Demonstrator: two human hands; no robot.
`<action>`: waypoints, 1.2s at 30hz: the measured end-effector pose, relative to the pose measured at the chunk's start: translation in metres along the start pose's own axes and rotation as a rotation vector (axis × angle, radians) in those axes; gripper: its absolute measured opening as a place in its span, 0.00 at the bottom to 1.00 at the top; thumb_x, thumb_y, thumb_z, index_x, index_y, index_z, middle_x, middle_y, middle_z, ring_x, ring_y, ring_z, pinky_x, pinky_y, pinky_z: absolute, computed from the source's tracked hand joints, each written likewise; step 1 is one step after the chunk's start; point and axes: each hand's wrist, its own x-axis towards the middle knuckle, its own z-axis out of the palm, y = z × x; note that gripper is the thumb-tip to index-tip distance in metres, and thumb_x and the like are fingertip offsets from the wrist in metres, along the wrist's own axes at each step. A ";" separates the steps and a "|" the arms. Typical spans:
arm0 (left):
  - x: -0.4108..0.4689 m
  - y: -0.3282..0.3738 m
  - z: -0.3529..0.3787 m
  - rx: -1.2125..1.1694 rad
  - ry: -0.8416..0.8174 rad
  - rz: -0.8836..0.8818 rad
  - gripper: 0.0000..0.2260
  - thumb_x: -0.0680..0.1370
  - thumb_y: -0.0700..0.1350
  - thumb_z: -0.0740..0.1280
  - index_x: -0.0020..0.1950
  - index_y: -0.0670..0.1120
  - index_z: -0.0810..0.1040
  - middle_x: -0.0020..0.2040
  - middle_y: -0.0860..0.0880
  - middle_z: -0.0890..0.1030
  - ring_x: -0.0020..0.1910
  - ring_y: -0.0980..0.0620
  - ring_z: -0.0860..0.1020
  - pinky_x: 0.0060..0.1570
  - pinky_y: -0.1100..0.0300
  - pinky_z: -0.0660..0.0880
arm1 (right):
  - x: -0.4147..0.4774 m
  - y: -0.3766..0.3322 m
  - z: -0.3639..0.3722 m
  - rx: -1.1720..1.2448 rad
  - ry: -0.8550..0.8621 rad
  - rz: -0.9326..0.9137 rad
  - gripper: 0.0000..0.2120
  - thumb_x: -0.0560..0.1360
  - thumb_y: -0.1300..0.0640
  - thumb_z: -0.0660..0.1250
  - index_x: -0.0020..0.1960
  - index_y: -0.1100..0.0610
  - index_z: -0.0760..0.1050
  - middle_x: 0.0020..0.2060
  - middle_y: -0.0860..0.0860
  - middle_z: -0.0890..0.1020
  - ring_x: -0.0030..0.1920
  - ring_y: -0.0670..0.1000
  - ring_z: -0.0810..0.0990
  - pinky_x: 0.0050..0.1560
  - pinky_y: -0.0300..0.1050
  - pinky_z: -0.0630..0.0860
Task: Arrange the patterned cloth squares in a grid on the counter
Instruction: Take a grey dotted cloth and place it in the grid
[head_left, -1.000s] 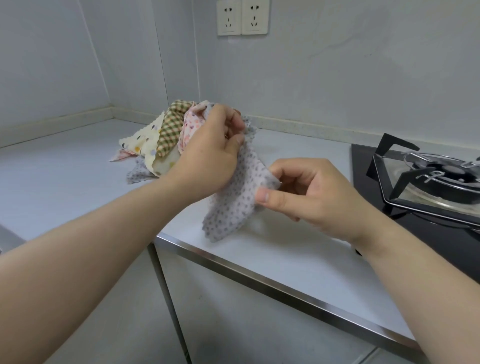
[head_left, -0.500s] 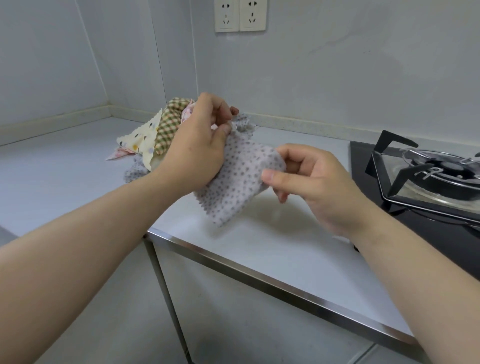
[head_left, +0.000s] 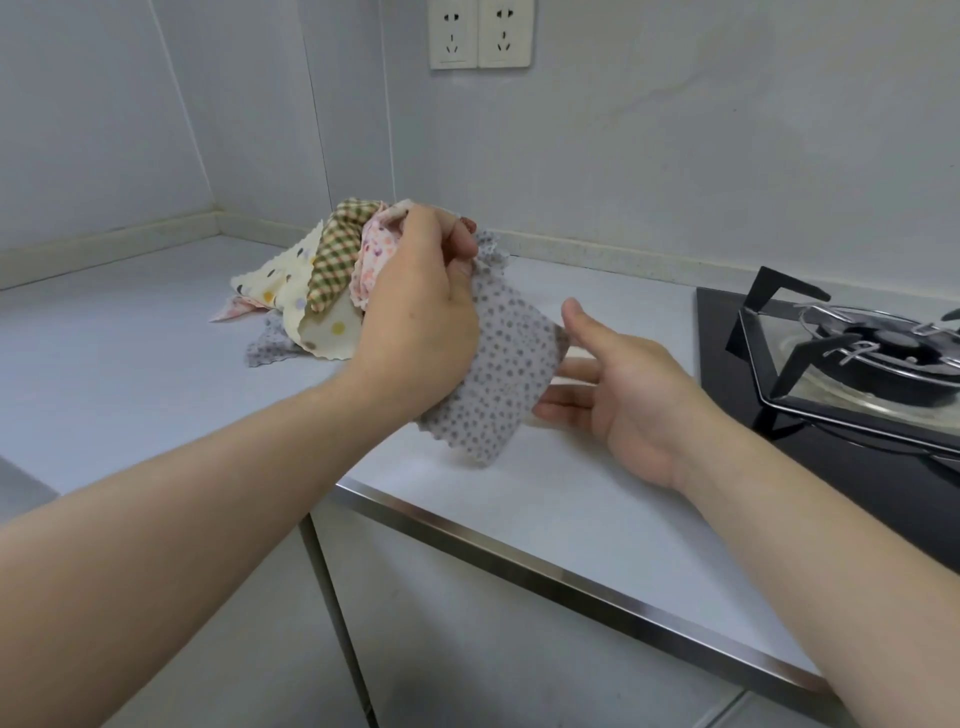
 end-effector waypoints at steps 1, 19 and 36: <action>-0.001 0.001 0.001 -0.003 0.002 -0.001 0.08 0.82 0.34 0.59 0.53 0.47 0.69 0.48 0.57 0.73 0.47 0.70 0.72 0.48 0.77 0.66 | 0.000 0.001 0.001 0.010 -0.021 0.044 0.18 0.79 0.43 0.67 0.55 0.58 0.81 0.47 0.57 0.86 0.43 0.56 0.85 0.53 0.53 0.83; -0.012 0.001 0.021 -0.349 -0.174 -0.704 0.22 0.82 0.57 0.65 0.59 0.37 0.77 0.56 0.39 0.82 0.51 0.44 0.82 0.48 0.51 0.76 | 0.006 0.008 -0.002 -0.559 0.380 -0.412 0.22 0.81 0.36 0.58 0.49 0.55 0.75 0.44 0.49 0.82 0.45 0.47 0.80 0.41 0.42 0.72; 0.005 -0.026 0.001 -0.539 0.001 -0.955 0.09 0.84 0.46 0.64 0.49 0.40 0.77 0.53 0.39 0.83 0.52 0.38 0.83 0.55 0.37 0.80 | -0.004 0.010 0.013 -0.199 -0.101 -0.074 0.15 0.81 0.47 0.66 0.67 0.46 0.69 0.54 0.60 0.84 0.40 0.60 0.85 0.42 0.52 0.80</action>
